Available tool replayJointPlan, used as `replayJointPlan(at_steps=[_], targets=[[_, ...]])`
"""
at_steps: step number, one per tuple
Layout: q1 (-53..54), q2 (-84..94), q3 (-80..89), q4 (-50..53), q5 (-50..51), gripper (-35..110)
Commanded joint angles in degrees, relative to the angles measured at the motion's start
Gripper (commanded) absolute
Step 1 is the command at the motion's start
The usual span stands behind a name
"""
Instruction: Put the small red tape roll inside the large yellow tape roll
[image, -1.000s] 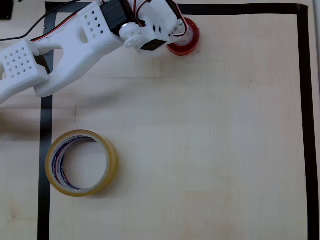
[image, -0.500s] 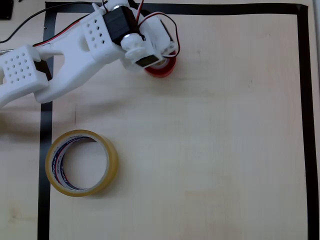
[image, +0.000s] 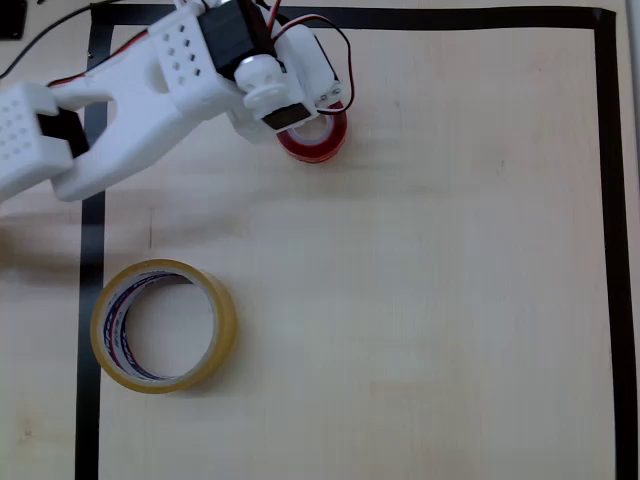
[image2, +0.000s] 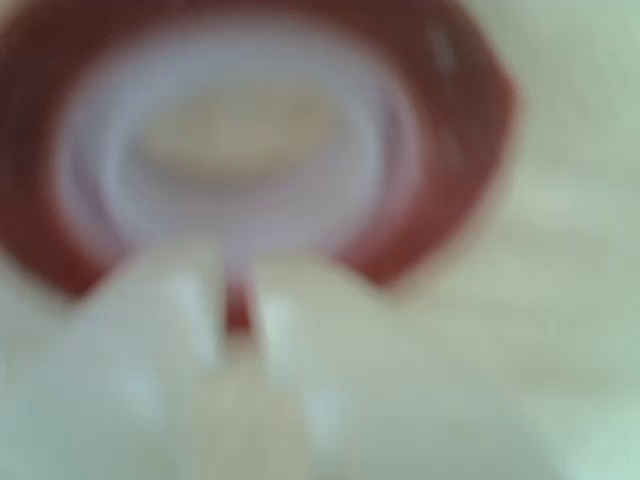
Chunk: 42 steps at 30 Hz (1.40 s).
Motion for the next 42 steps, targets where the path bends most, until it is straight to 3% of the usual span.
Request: replayJointPlan(at_steps=[1,17,21,26,35,42], targets=[[0.62,19.6,6.33,0.79,1.23,0],[-3.96,44.47,31.2,-0.53,4.48,4],[-5.8,63.9,67.5,-22.94,3.08,15],[-4.22,67.32,82.62,-32.08,3.08,19],[0.18,55.28,85.87,-43.95,2.64,20],[0.79,48.34,81.04,-44.21,2.64,20]])
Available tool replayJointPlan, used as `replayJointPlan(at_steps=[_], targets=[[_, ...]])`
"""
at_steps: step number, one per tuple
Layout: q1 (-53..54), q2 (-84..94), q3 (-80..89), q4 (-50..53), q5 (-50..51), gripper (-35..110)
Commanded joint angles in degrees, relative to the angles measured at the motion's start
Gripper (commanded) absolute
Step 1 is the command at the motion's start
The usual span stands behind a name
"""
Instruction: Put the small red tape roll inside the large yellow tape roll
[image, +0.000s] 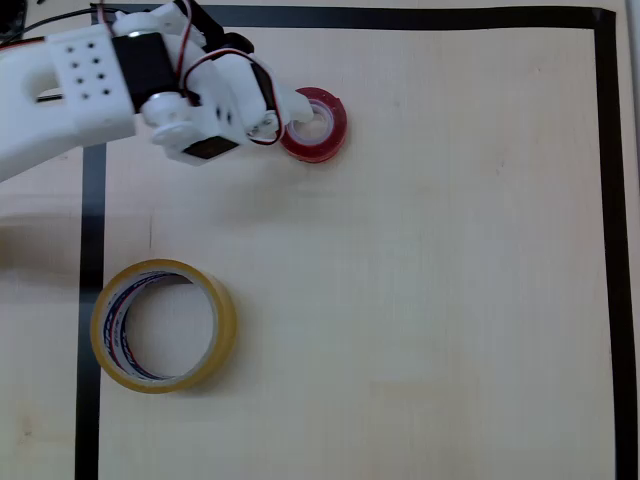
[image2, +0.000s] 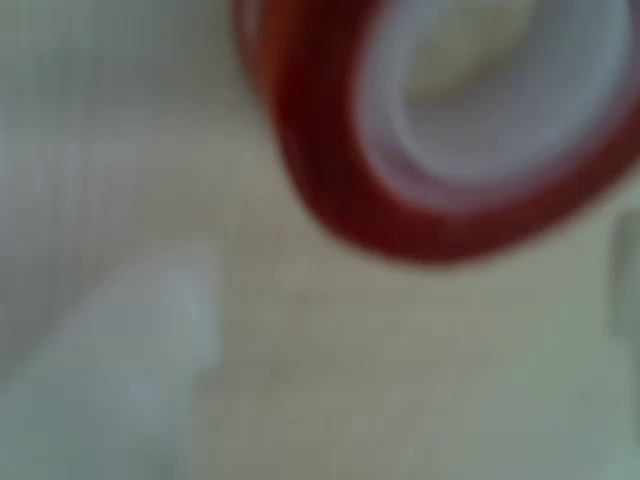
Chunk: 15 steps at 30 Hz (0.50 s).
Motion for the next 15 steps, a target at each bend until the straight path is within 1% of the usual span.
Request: replayJointPlan(at_steps=[1,15], targets=[[0.44,0.18,-5.62,-0.18,-1.32,20],[2.64,-7.03,-6.94,-0.88,-1.32,20]])
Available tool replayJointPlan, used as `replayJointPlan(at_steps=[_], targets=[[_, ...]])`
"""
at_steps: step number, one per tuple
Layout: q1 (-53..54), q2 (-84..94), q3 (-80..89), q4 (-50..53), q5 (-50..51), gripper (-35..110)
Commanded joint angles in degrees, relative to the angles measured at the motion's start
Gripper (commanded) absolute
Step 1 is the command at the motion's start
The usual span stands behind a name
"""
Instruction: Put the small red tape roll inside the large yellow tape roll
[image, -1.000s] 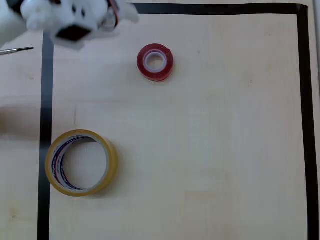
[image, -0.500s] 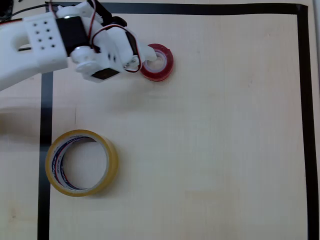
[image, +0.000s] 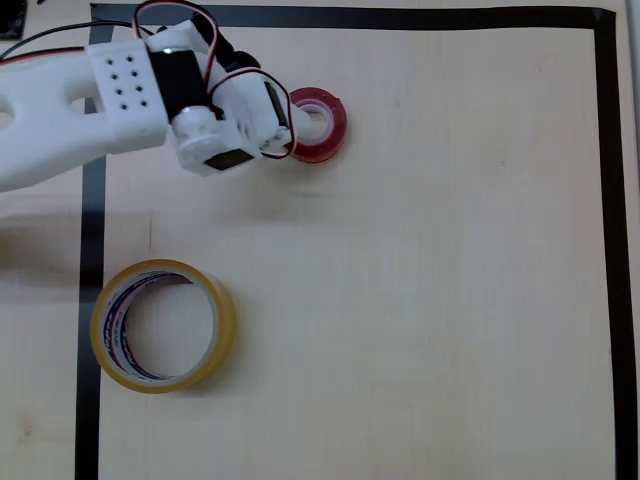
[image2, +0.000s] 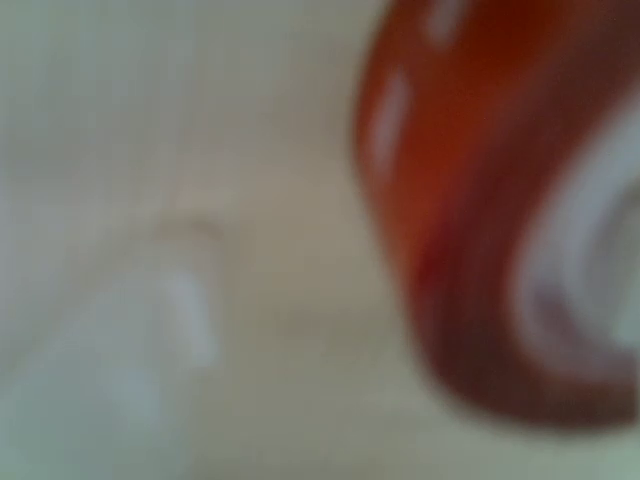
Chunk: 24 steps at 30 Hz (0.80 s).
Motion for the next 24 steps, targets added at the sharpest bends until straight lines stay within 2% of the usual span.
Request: replayJointPlan(at_steps=[1,5,8,9,15,24], targets=[[1.67,0.18,-5.45,0.35,-1.32,20],[3.52,-1.05,-6.86,0.79,-1.32,20],[4.92,-1.41,-7.38,1.41,-1.32,2],[5.36,-1.67,-7.73,2.02,-1.32,0],[6.77,0.97,-7.91,5.01,-1.58,0],[8.7,15.91,-8.88,15.38,-7.73,0]])
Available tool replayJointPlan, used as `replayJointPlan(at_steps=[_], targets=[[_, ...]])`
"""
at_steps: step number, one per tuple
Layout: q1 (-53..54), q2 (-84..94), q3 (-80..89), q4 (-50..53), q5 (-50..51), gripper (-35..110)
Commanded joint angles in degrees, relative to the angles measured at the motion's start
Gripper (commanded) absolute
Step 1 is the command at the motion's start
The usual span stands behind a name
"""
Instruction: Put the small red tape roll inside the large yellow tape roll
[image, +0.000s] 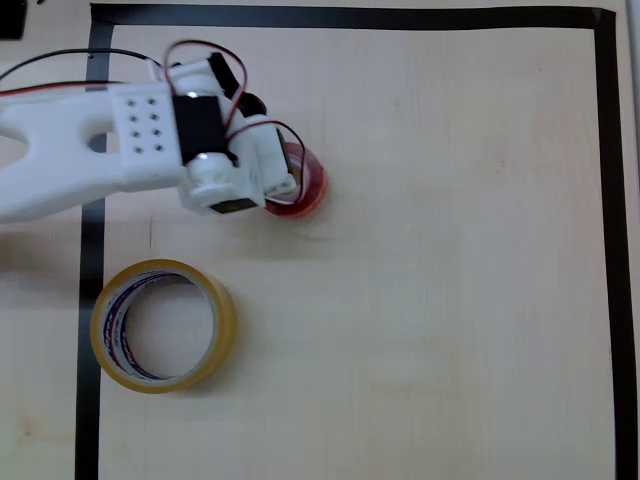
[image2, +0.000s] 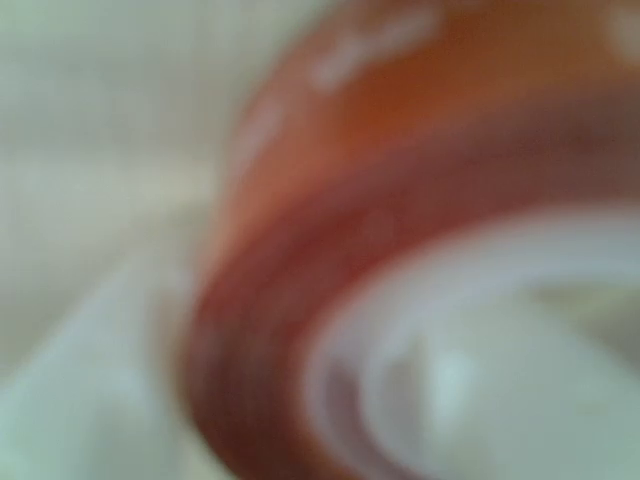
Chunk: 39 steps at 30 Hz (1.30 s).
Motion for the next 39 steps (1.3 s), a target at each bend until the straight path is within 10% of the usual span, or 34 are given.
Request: replayJointPlan(at_steps=[1,20,39], targets=[[3.08,14.68,-5.01,5.1,-4.57,0],[29.79,32.17,7.56,10.99,-12.57,0],[30.67,49.13,31.82,6.42,-12.04,0]])
